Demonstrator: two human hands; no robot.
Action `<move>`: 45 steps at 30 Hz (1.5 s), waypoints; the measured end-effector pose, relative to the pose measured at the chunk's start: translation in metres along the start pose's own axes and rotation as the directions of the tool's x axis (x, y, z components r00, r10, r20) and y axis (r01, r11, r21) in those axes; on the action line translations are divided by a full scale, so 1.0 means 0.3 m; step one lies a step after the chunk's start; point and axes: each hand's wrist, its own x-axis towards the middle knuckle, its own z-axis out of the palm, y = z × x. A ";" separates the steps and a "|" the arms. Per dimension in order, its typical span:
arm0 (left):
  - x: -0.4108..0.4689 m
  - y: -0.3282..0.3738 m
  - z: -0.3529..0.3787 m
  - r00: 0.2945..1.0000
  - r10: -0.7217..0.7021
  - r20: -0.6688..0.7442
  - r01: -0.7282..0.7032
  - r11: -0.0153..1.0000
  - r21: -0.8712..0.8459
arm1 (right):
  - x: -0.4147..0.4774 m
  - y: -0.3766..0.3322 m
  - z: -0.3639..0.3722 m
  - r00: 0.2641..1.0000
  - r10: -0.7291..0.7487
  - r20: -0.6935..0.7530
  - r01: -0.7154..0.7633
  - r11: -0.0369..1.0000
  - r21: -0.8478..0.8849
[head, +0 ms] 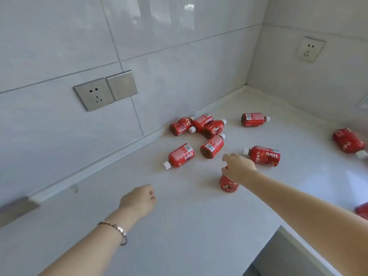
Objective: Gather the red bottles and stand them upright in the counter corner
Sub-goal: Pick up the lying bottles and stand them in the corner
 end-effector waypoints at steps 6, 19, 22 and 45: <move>0.192 0.155 0.029 0.992 -0.127 -0.006 0.124 0.980 -0.157 | 0.174 0.161 0.007 0.953 0.020 0.303 -0.012 1.000 -0.027; 0.566 0.258 0.122 0.988 -0.124 -0.093 0.084 0.934 -0.347 | 0.231 0.229 -0.049 0.995 -0.071 0.064 0.052 0.963 0.266; 0.598 0.237 0.164 0.971 -0.215 -0.101 0.149 0.883 -0.446 | 0.235 0.230 -0.067 0.997 -0.073 0.031 0.062 0.958 0.279; -0.530 -0.620 0.048 0.795 -0.551 -0.254 0.395 0.789 -0.471 | -0.133 -0.732 0.122 0.825 -0.532 0.188 0.502 0.844 0.187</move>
